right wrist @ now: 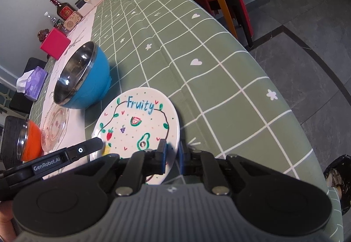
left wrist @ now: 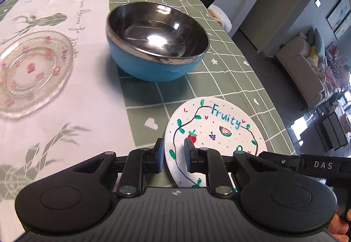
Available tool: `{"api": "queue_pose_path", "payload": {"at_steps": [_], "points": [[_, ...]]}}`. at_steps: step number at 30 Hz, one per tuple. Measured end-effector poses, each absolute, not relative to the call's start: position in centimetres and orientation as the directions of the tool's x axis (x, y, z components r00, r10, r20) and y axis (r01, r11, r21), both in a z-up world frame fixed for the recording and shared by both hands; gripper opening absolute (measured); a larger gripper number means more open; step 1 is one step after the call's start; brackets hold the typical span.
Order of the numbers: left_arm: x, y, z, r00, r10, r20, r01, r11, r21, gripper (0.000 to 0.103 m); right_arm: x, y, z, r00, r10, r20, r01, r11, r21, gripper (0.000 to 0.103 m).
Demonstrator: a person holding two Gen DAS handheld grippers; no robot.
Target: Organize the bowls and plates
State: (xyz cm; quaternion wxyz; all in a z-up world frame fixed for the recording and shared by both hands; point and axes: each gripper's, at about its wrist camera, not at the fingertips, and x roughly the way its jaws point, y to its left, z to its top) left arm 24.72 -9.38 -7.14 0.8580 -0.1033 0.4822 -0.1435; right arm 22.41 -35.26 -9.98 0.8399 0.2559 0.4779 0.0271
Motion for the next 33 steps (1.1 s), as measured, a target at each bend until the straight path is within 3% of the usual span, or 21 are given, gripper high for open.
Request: {"api": "queue_pose_path", "payload": {"at_steps": [9, 33], "points": [[20.3, -8.0, -6.3, 0.569, -0.298, -0.766, 0.031, 0.939, -0.342, 0.021, 21.2, -33.3, -8.8, 0.566, 0.292, -0.771, 0.123, 0.895, 0.428, 0.009], [14.9, -7.1, -3.9, 0.605, -0.295, -0.739, 0.01, 0.932, -0.363, 0.021, 16.2, -32.2, -6.3, 0.626, 0.313, -0.714, 0.036, 0.903, 0.428, 0.009]]}}
